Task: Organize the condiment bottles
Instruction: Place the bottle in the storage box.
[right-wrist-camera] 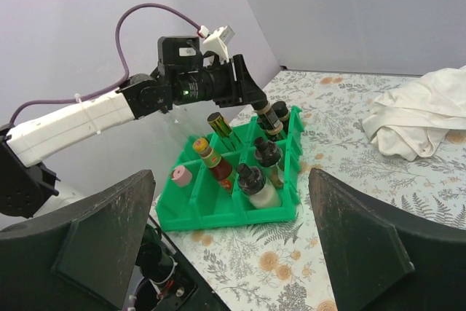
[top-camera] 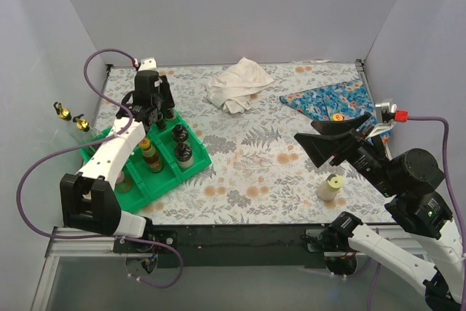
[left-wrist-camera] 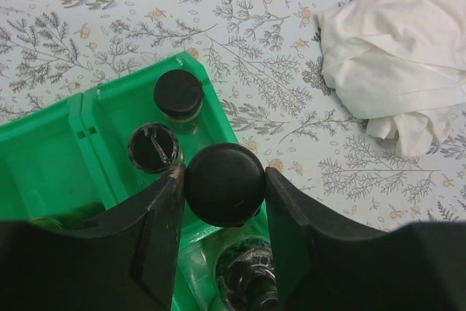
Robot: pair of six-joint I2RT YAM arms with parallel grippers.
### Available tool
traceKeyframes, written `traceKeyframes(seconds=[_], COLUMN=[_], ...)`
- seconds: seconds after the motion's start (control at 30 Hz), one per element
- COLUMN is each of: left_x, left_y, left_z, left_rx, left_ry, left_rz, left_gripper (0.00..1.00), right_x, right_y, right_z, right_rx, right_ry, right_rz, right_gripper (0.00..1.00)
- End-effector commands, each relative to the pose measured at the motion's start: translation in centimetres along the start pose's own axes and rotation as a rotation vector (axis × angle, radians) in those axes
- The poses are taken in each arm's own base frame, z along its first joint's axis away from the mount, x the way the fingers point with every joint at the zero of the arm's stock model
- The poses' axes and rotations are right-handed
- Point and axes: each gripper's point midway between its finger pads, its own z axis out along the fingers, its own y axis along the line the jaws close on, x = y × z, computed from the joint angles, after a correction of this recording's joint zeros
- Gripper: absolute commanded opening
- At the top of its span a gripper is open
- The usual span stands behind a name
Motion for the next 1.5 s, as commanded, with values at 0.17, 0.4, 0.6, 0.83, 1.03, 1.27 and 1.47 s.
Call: traceKeyframes(seconds=[0.17, 0.4, 0.6, 0.83, 1.03, 1.27, 1.47], left_x=[-1.5, 0.8, 2.4, 3.5, 4.8, 5.5, 5.3], left_y=[0.5, 0.8, 1.2, 1.2, 1.4, 1.4, 1.4], left_z=[1.5, 2.9, 4.2, 5.0, 5.4, 5.7, 5.7], left_rx=[-0.010, -0.013, -0.020, -0.007, -0.004, -0.006, -0.005], left_ry=[-0.100, -0.072, -0.054, -0.054, -0.036, -0.016, -0.016], left_rz=[0.032, 0.043, 0.065, 0.067, 0.066, 0.074, 0.071], left_gripper=[0.00, 0.00, 0.00, 0.02, 0.16, 0.45, 0.49], right_x=[-0.9, -0.7, -0.5, -0.3, -0.1, -0.2, -0.5], right_y=[0.0, -0.3, -0.4, -0.5, -0.7, -0.5, -0.3], right_z=[-0.1, 0.2, 0.5, 0.9, 1.1, 1.3, 1.2], right_rx=[0.004, 0.013, 0.013, 0.013, 0.017, 0.012, 0.005], right_ry=[-0.041, -0.037, -0.034, -0.031, -0.029, -0.026, -0.033], right_rz=[-0.016, -0.022, -0.025, -0.029, -0.031, -0.029, -0.031], right_gripper=[0.95, 0.95, 0.95, 0.95, 0.95, 0.95, 0.95])
